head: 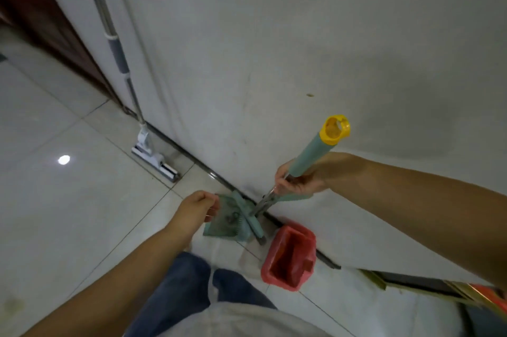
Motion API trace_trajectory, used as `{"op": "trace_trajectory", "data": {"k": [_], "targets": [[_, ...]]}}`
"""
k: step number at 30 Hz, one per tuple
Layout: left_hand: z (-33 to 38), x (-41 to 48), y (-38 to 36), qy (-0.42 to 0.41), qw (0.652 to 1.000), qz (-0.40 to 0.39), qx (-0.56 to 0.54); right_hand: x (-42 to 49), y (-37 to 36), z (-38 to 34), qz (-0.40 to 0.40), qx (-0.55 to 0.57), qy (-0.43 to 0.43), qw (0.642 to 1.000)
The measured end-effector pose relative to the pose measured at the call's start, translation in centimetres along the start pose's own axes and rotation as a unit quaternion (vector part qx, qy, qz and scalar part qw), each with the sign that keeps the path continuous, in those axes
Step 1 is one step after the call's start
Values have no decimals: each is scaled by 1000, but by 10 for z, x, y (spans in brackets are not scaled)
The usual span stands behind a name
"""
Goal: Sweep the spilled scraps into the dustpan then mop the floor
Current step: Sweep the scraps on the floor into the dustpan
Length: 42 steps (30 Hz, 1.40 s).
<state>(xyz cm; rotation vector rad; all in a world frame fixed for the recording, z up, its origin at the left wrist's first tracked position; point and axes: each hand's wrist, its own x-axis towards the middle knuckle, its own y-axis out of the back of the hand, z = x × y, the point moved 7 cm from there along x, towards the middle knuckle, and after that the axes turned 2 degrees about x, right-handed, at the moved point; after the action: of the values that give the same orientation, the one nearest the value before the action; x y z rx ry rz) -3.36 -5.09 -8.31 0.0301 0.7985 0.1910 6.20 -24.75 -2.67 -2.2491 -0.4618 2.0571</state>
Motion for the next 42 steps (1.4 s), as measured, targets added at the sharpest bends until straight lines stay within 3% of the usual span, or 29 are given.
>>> {"op": "trace_trajectory", "data": {"k": [4, 6, 15, 21, 24, 28, 31, 34, 38, 42], "targets": [[-26, -18, 16, 8, 999, 39, -24, -5, -28, 15, -59, -116, -74, 989], [-37, -26, 27, 10, 997, 57, -42, -8, -43, 16, -21, -171, -71, 983], [-94, -59, 96, 14, 989, 102, -109, 8, -154, 50, -16, -214, -72, 974], [-125, -68, 136, 44, 990, 44, -124, 26, -263, 91, -73, -272, -122, 952], [-139, -69, 167, 67, 972, 42, -221, 37, -321, 111, -97, -299, -144, 939], [-161, -78, 234, 65, 926, 114, -353, 51, -403, 140, -183, -325, -201, 906], [-179, -92, 295, 50, 922, 186, -337, 60, -457, 154, -217, -307, -246, 893], [-199, -103, 349, 22, 932, 223, -284, 72, -498, 160, -180, -412, -230, 863], [-225, -116, 407, 14, 929, 272, -252, 73, -549, 167, -100, -585, -147, 791], [-243, -126, 453, 18, 920, 322, -225, 76, -590, 183, -79, -643, -125, 752]]}}
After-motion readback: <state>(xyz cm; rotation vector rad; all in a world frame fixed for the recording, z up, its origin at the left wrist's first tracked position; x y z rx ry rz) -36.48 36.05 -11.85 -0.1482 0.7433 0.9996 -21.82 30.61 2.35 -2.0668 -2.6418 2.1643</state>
